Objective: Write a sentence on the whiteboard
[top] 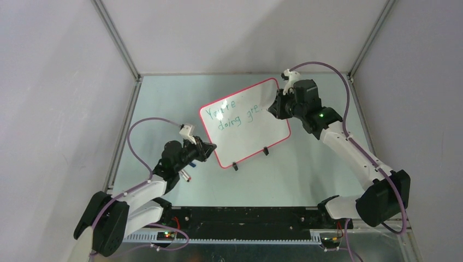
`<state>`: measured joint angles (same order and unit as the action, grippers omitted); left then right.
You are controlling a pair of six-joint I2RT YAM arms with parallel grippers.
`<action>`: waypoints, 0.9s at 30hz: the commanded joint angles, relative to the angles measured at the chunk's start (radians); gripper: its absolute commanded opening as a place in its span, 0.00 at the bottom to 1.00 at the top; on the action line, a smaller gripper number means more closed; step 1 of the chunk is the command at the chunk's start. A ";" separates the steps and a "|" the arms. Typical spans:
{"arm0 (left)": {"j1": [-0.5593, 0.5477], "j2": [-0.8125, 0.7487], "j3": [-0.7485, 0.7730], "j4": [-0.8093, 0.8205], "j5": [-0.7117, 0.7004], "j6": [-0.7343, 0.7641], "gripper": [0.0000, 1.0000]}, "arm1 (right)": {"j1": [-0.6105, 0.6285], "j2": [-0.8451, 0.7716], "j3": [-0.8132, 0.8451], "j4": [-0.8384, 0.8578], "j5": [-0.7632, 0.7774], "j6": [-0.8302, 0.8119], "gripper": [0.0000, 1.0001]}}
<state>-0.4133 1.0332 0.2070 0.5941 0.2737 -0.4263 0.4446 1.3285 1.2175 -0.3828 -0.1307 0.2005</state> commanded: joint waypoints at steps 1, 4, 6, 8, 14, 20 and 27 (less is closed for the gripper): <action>0.009 0.021 0.063 -0.057 -0.035 0.068 0.17 | 0.016 0.011 0.004 0.037 0.043 -0.028 0.00; 0.009 0.033 0.073 -0.072 -0.027 0.078 0.16 | 0.030 0.014 0.005 0.038 0.070 -0.036 0.00; 0.009 0.032 0.077 -0.078 -0.027 0.084 0.15 | 0.036 0.015 0.004 0.037 0.087 -0.040 0.00; 0.010 0.029 0.075 -0.079 -0.028 0.086 0.15 | 0.041 0.015 0.004 0.036 0.104 -0.040 0.00; 0.009 0.024 0.076 -0.091 -0.037 0.087 0.14 | 0.041 0.011 0.004 0.036 0.130 -0.035 0.00; 0.009 0.027 0.077 -0.090 -0.035 0.090 0.12 | 0.035 0.013 0.004 0.044 0.161 -0.032 0.00; 0.009 0.028 0.077 -0.089 -0.032 0.089 0.10 | 0.031 0.023 0.004 0.107 0.160 -0.022 0.00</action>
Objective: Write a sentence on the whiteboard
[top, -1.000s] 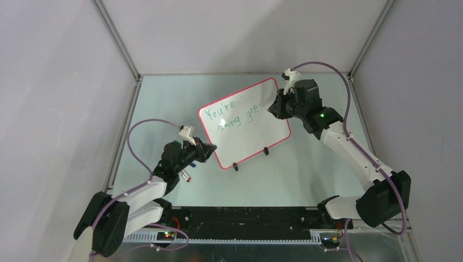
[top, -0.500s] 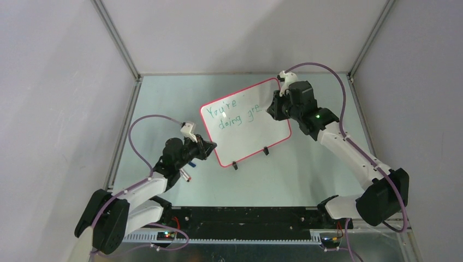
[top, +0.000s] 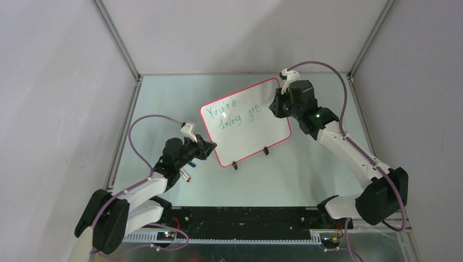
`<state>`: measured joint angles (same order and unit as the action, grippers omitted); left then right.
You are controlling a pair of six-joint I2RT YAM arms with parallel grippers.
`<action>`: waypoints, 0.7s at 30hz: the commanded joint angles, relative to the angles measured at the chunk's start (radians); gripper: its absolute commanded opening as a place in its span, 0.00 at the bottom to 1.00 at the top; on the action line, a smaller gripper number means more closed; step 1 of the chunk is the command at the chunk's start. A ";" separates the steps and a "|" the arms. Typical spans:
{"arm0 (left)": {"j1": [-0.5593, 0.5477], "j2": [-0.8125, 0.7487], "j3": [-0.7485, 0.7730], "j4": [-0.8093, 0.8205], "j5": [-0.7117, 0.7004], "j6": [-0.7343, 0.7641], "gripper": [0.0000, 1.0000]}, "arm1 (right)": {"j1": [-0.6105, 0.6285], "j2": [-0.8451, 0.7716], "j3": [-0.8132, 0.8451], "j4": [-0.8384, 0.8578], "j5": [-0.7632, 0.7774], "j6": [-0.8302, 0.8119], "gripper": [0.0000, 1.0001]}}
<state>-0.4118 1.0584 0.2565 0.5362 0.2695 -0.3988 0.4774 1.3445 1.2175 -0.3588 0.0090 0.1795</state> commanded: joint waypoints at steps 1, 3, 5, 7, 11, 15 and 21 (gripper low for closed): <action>0.007 0.002 0.027 -0.031 -0.028 0.061 0.10 | -0.001 0.011 0.004 0.085 0.025 -0.002 0.00; 0.007 0.003 0.026 -0.031 -0.027 0.061 0.10 | 0.006 0.018 -0.005 0.100 0.040 -0.012 0.00; 0.007 0.000 0.026 -0.029 -0.028 0.061 0.09 | 0.018 0.010 -0.046 0.150 0.064 -0.023 0.00; 0.008 -0.003 0.025 -0.030 -0.027 0.062 0.09 | 0.027 -0.016 -0.098 0.220 0.077 -0.030 0.00; 0.007 -0.007 0.025 -0.029 -0.026 0.061 0.09 | 0.037 -0.053 -0.152 0.282 0.106 -0.047 0.00; 0.007 -0.002 0.024 -0.024 -0.023 0.057 0.09 | 0.045 -0.084 -0.207 0.339 0.094 -0.051 0.00; 0.008 0.003 0.026 -0.024 -0.021 0.056 0.09 | 0.067 -0.157 -0.296 0.462 0.110 -0.076 0.00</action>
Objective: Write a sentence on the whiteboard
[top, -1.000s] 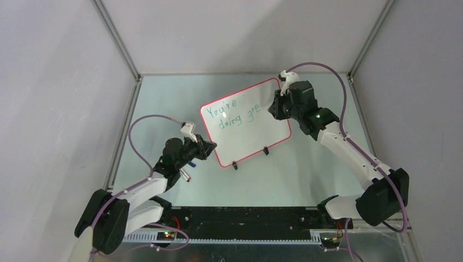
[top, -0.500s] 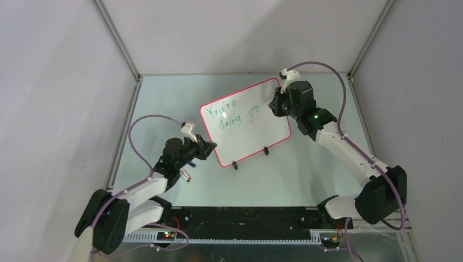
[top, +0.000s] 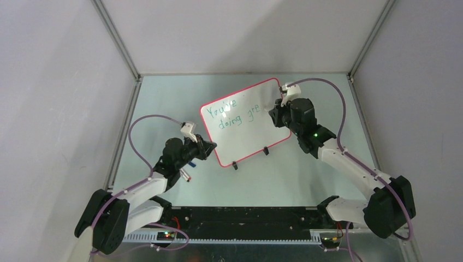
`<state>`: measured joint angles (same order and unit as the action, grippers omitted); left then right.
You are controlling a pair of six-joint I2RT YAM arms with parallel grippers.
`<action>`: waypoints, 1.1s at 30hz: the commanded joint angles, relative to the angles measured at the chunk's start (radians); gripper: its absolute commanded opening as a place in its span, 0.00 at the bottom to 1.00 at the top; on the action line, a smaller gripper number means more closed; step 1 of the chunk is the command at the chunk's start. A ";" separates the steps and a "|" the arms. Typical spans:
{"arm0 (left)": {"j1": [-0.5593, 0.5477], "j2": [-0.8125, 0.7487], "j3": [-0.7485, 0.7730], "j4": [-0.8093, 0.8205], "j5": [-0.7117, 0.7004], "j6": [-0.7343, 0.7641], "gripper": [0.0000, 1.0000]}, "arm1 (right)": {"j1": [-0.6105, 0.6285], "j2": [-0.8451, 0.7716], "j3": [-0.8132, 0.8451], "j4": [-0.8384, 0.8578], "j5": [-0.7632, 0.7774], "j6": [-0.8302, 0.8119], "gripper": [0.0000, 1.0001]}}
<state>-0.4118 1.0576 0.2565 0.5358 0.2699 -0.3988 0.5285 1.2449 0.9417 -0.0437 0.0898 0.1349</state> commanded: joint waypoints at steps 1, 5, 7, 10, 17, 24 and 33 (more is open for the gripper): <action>0.007 0.003 0.025 -0.023 -0.021 0.056 0.09 | 0.015 -0.059 -0.022 0.151 0.031 -0.036 0.00; 0.007 0.006 0.026 -0.020 -0.018 0.055 0.09 | 0.012 -0.041 -0.023 0.168 0.030 -0.034 0.00; 0.007 0.009 0.026 -0.018 -0.016 0.054 0.09 | 0.011 -0.031 -0.017 0.172 0.028 -0.033 0.00; 0.007 0.009 0.026 -0.018 -0.015 0.053 0.08 | 0.010 -0.012 -0.003 0.160 0.032 -0.034 0.00; 0.008 0.008 0.026 -0.020 -0.014 0.054 0.09 | 0.004 0.017 0.021 0.143 0.034 -0.030 0.00; 0.007 0.009 0.028 -0.019 -0.015 0.052 0.08 | 0.004 0.037 0.034 0.144 0.038 -0.030 0.00; 0.007 0.014 0.028 -0.019 -0.011 0.053 0.09 | 0.003 0.066 0.057 0.132 0.042 -0.031 0.00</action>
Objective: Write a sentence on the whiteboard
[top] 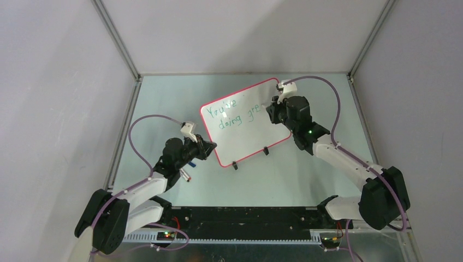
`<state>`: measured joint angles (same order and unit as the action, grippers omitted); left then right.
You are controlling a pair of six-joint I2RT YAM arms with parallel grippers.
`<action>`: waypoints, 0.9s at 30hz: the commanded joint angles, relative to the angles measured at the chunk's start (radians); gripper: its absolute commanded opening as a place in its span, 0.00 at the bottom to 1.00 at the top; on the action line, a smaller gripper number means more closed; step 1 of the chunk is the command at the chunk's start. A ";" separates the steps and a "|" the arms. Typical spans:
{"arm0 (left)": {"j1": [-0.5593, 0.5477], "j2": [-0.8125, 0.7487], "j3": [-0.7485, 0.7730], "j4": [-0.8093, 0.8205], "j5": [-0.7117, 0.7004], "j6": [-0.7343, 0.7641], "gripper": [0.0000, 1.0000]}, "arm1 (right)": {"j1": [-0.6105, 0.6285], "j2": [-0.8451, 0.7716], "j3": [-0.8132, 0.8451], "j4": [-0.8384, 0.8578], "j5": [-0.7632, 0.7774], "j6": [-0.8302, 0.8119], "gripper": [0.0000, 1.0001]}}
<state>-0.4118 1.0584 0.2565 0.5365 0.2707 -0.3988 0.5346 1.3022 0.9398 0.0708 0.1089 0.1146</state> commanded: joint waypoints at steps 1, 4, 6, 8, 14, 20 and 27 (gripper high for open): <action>0.007 0.015 0.029 -0.018 -0.012 0.052 0.09 | -0.004 0.012 0.062 0.011 0.027 -0.010 0.00; 0.008 0.019 0.030 -0.018 -0.009 0.052 0.09 | -0.005 0.017 0.068 0.011 0.032 -0.010 0.00; 0.008 0.021 0.030 -0.017 -0.008 0.051 0.08 | -0.007 0.021 0.069 0.011 0.033 -0.009 0.00; 0.008 0.022 0.031 -0.016 -0.008 0.051 0.08 | -0.009 0.029 0.076 0.005 0.034 -0.008 0.00; 0.007 0.023 0.032 -0.018 -0.008 0.051 0.08 | -0.010 0.042 0.080 -0.003 0.038 -0.007 0.00; 0.008 0.024 0.033 -0.018 -0.007 0.051 0.08 | -0.012 0.047 0.080 -0.006 0.043 -0.008 0.00; 0.007 0.022 0.033 -0.018 -0.007 0.051 0.08 | -0.014 0.058 0.079 -0.004 0.043 -0.007 0.00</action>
<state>-0.4099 1.0672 0.2592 0.5415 0.2752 -0.3992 0.5259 1.3521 0.9768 0.0490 0.1329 0.1146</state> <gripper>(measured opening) 0.187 0.153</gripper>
